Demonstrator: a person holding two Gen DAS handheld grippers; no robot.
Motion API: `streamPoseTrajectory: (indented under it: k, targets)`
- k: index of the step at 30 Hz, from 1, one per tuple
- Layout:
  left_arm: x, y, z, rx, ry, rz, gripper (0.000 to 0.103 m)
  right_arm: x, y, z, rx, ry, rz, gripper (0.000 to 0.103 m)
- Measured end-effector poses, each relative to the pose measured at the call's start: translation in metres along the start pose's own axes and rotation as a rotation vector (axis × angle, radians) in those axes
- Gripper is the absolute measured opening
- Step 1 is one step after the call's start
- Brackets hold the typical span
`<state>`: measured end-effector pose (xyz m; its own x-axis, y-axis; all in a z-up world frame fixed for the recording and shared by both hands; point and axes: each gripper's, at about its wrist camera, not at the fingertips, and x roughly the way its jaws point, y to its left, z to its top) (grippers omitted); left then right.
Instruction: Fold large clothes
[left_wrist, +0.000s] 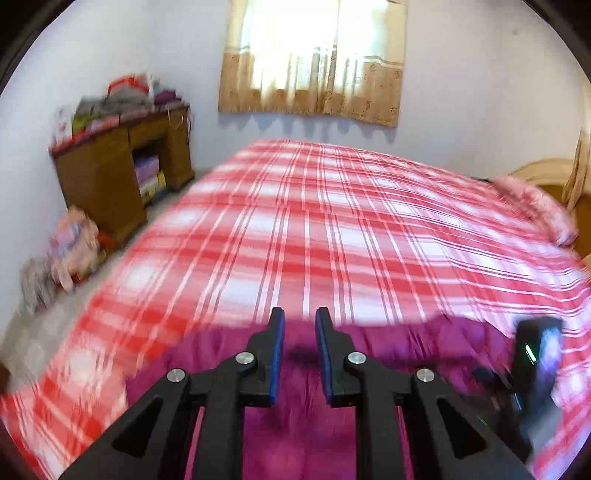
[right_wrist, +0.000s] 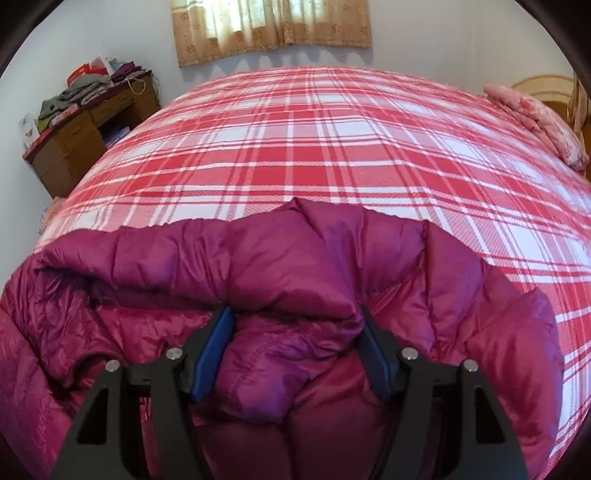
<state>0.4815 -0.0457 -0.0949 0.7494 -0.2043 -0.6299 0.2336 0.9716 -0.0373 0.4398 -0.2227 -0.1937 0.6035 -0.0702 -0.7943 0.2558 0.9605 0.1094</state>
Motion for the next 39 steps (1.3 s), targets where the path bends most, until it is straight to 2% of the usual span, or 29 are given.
streamPoseTrajectory:
  k: [3,6,7,9,12,14,16,18,20,21,22,25,31,33,36,39]
  targets:
    - [0.053,-0.009,0.004,-0.003,0.07,0.052,0.022,0.0,0.002,0.001,-0.01,-0.002,-0.013,0.071]
    - [0.094,0.005,-0.029,-0.053,0.201,0.105,0.022,0.001,0.001,0.0,-0.003,-0.004,-0.006,0.071]
    - [0.101,0.011,-0.041,-0.072,0.223,0.095,0.022,-0.002,0.001,-0.001,0.002,-0.002,0.004,0.072]
    - [0.096,0.021,-0.049,-0.132,0.172,0.041,0.022,-0.005,0.0,0.0,0.012,-0.001,0.019,0.072]
    - [0.097,0.026,-0.051,-0.155,0.17,0.021,0.022,-0.025,-0.009,0.001,0.062,-0.065,0.081,0.072]
    - [0.096,0.023,-0.051,-0.141,0.166,0.031,0.022,-0.046,-0.011,0.009,0.062,-0.15,0.06,0.072]
    - [0.096,0.02,-0.05,-0.125,0.164,0.046,0.022,-0.052,-0.008,0.02,0.048,-0.179,0.029,0.072]
    - [0.096,0.017,-0.05,-0.111,0.165,0.059,0.022,-0.037,-0.001,0.03,0.017,-0.131,-0.012,0.075]
    - [0.099,0.014,-0.048,-0.104,0.166,0.067,0.022,0.004,0.002,0.027,-0.005,0.006,-0.042,0.075]
    - [0.099,0.014,-0.048,-0.102,0.164,0.068,0.023,0.024,0.002,0.02,-0.018,0.071,-0.028,0.083]
    - [0.099,0.013,-0.049,-0.097,0.166,0.074,0.023,0.021,0.003,0.02,-0.041,0.037,-0.033,0.084]
    - [0.1,0.009,-0.049,-0.075,0.168,0.098,0.023,0.021,0.009,0.02,-0.072,0.03,-0.081,0.086]
    - [0.101,0.002,-0.048,-0.037,0.176,0.139,0.024,0.021,0.0,0.02,-0.054,0.031,-0.063,0.088]
    - [0.099,-0.004,-0.047,0.001,0.181,0.178,0.024,0.017,-0.003,0.023,-0.03,0.033,-0.039,0.087]
    - [0.077,-0.019,-0.046,0.089,0.187,0.21,0.025,-0.035,-0.011,0.017,0.04,-0.084,0.002,0.084]
    - [0.028,-0.025,-0.05,0.092,0.114,0.138,0.025,-0.098,-0.015,0.004,0.036,-0.212,0.032,0.085]
